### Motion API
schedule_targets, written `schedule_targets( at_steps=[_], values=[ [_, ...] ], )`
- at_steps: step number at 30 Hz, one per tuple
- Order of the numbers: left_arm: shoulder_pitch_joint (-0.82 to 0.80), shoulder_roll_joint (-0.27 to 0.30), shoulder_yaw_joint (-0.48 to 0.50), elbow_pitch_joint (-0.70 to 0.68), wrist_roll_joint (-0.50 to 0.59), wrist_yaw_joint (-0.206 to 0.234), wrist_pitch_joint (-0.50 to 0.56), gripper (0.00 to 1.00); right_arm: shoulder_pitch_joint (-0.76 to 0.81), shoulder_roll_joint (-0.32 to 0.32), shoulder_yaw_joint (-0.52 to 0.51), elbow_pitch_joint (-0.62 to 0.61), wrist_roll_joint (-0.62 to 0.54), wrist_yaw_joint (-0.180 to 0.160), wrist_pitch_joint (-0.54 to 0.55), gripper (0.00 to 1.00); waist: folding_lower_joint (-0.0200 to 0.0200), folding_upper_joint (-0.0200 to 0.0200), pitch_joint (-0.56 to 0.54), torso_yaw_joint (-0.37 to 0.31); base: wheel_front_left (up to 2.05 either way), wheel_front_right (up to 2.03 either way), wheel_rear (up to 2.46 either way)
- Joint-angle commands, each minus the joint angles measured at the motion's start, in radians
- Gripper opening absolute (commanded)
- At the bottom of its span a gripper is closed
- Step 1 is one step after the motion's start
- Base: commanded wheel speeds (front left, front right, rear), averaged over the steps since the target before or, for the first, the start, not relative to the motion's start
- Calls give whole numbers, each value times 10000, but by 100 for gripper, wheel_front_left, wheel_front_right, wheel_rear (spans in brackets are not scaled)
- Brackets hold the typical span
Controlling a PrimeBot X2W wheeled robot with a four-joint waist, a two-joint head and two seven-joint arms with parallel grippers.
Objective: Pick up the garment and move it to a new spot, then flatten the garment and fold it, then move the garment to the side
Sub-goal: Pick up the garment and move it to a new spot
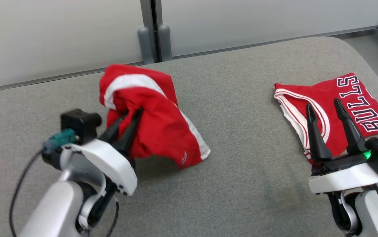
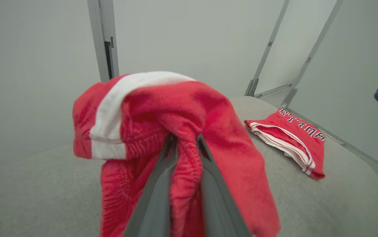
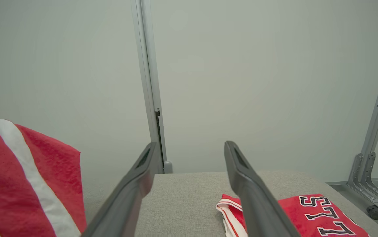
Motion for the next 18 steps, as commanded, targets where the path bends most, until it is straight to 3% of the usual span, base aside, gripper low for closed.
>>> schedule_targets(
  at_steps=[1, 9, 10, 11, 12, 18],
  values=[
    [330, -213, -161, 463, 130, -117, -543, 0, 105, -3, -27, -35, -41, 4, -49, 100, 0, -1, 125, -27, 0, 0, 0],
    [462, -1361, -1546, 4625, 889, -1010, -2989, 0, 29, -28, 174, 115, -27, 4, -48, 100, 0, -1, 272, 144, 0, 0, 0],
    [374, -1477, -1663, 4952, 933, -1049, -3108, 5, 6, -42, 187, 132, -32, 4, -49, 100, 0, -1, 258, 187, 0, 0, 0],
    [247, -1569, -1737, 5229, 1010, -1104, -3270, 60, 0, -47, 191, 146, -40, 4, -47, 100, 0, -1, 230, 244, 0, 0, 0],
    [214, -1630, -1809, 5500, 1021, -1129, -3365, 100, 21, -41, 208, 166, -57, 4, -49, 100, 0, -1, 190, 298, 0, 0, 0],
    [-118, -1548, -1841, 6023, 1225, -1104, -3952, 100, 142, -47, 250, 282, -32, 4, -49, 100, 0, -1, -65, 649, 0, 0, 0]
  ],
)
